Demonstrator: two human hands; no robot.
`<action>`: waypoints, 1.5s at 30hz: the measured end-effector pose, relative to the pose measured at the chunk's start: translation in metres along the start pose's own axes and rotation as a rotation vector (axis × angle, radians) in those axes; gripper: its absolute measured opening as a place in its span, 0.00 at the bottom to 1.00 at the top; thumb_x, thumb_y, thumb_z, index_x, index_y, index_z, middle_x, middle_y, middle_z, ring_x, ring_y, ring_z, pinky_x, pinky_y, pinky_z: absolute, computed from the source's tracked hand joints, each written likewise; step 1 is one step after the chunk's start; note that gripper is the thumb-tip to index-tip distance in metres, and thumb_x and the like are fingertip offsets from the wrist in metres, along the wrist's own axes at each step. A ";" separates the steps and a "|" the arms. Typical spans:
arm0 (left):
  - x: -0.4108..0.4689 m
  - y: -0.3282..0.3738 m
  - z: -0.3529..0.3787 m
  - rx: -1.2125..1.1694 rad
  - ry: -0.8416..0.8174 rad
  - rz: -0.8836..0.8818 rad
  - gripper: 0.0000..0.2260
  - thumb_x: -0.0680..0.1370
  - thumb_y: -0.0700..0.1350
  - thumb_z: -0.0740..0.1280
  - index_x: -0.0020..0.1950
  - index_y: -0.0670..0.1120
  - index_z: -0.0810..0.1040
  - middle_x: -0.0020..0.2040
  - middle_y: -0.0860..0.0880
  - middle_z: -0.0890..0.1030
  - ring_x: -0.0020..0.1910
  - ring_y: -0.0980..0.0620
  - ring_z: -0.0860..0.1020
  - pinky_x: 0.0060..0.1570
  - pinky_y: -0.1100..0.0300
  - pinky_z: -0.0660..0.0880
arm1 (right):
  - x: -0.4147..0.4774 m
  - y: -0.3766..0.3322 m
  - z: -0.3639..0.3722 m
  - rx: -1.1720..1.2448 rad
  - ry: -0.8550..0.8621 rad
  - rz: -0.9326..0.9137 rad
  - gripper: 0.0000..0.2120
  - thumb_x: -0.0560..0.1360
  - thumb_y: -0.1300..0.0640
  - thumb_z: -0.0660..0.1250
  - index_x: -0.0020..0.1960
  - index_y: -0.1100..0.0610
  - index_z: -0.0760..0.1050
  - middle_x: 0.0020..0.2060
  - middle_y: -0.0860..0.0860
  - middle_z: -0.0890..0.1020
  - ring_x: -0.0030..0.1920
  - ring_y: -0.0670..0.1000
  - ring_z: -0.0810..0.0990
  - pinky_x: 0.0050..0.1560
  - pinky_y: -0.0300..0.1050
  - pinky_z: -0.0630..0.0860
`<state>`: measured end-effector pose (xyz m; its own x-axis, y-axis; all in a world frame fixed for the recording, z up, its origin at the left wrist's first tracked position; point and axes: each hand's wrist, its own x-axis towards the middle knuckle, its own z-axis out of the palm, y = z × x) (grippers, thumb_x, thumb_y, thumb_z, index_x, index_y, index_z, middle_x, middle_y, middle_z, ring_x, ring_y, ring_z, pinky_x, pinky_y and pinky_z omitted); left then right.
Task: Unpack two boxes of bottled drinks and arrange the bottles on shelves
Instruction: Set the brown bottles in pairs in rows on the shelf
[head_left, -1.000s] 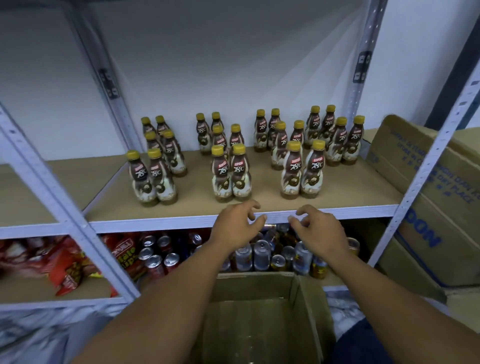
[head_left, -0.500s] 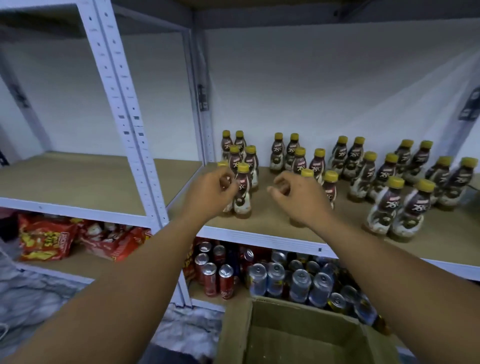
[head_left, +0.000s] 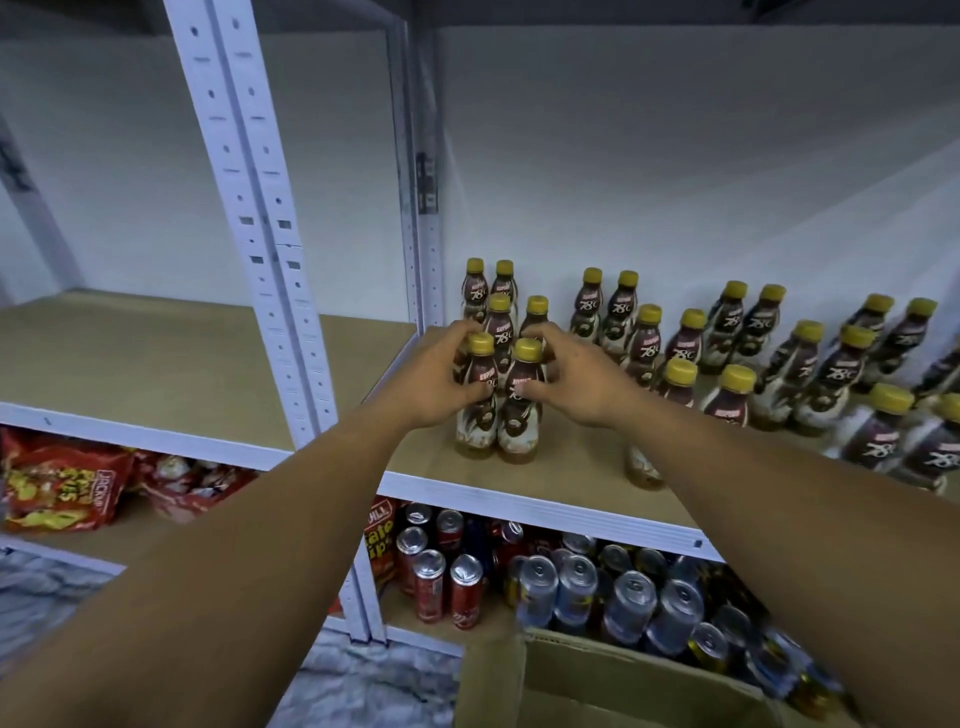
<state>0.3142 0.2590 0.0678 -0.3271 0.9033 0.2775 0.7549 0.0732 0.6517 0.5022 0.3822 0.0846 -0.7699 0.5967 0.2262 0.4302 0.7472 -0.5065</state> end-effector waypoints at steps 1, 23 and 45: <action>0.001 -0.004 0.002 -0.040 -0.001 0.009 0.33 0.70 0.55 0.77 0.72 0.63 0.67 0.60 0.51 0.79 0.58 0.53 0.80 0.60 0.48 0.80 | 0.001 0.002 0.003 0.035 0.004 -0.011 0.32 0.76 0.49 0.75 0.75 0.46 0.64 0.63 0.51 0.80 0.57 0.51 0.81 0.57 0.46 0.78; -0.011 -0.037 -0.017 -0.111 0.029 0.042 0.31 0.78 0.44 0.75 0.76 0.60 0.64 0.53 0.54 0.78 0.53 0.54 0.80 0.55 0.54 0.80 | 0.012 -0.018 0.039 0.132 0.092 -0.060 0.29 0.76 0.51 0.75 0.71 0.43 0.65 0.59 0.49 0.82 0.52 0.50 0.83 0.57 0.49 0.80; -0.019 -0.047 -0.033 -0.089 0.045 0.020 0.32 0.78 0.44 0.74 0.77 0.57 0.63 0.50 0.60 0.76 0.50 0.60 0.78 0.47 0.69 0.75 | 0.020 -0.032 0.058 0.142 0.136 -0.048 0.28 0.76 0.50 0.75 0.69 0.42 0.64 0.54 0.46 0.82 0.44 0.48 0.81 0.50 0.47 0.79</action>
<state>0.2662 0.2241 0.0557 -0.3392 0.8842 0.3211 0.7087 0.0158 0.7053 0.4460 0.3530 0.0575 -0.7128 0.6028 0.3586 0.3164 0.7326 -0.6027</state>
